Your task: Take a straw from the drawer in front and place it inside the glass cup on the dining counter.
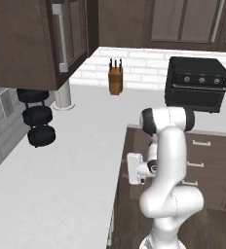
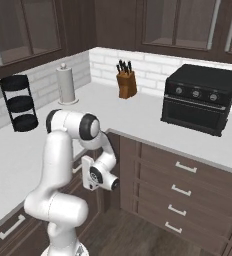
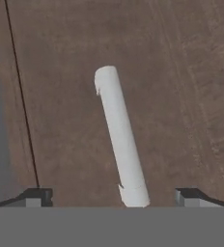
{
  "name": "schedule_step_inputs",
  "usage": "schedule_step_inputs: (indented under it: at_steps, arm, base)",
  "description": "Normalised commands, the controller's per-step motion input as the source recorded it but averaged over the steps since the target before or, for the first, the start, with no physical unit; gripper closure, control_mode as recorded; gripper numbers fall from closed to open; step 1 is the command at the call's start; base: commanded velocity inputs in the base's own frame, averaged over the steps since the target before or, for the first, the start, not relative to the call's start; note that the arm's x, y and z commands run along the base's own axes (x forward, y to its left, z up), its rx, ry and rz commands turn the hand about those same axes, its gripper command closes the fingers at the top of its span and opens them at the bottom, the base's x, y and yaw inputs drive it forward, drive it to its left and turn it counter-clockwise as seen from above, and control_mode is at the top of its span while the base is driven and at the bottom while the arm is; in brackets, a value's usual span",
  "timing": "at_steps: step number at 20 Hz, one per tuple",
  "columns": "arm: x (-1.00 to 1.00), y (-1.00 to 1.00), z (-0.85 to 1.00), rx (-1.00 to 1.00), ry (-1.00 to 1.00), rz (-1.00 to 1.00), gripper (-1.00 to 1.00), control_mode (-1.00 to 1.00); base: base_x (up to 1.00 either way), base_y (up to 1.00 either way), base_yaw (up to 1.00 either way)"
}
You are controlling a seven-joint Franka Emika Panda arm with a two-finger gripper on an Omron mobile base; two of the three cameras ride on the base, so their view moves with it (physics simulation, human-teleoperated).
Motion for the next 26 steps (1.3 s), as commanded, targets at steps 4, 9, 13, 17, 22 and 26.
schedule_step_inputs:
  at_steps: [4,9,13,17,22,26]
  arm:
    - [0.31,0.23,-0.26,0.0,0.0,0.0,-1.0,-1.0]
    - [0.33,0.16,-0.26,0.0,0.0,0.0,-1.0,-1.0]
    - [0.42,0.04,-0.35,0.0,0.0,0.0,-1.0,-1.0]
    - [0.26,0.05,-0.32,0.0,0.0,0.0,-1.0,-1.0]
    - [-0.01,0.2,-0.1,0.0,0.0,0.0,1.0,-1.0]
    - [-0.2,-0.05,0.0,0.0,-0.05,0.0,1.0,-1.0]
  base:
    - [0.0,0.0,0.0]
    - [0.0,0.0,0.0]
    - [0.0,0.0,0.0]
    - [0.0,0.0,0.0]
    - [0.0,0.0,0.0]
    - [0.0,0.0,0.0]
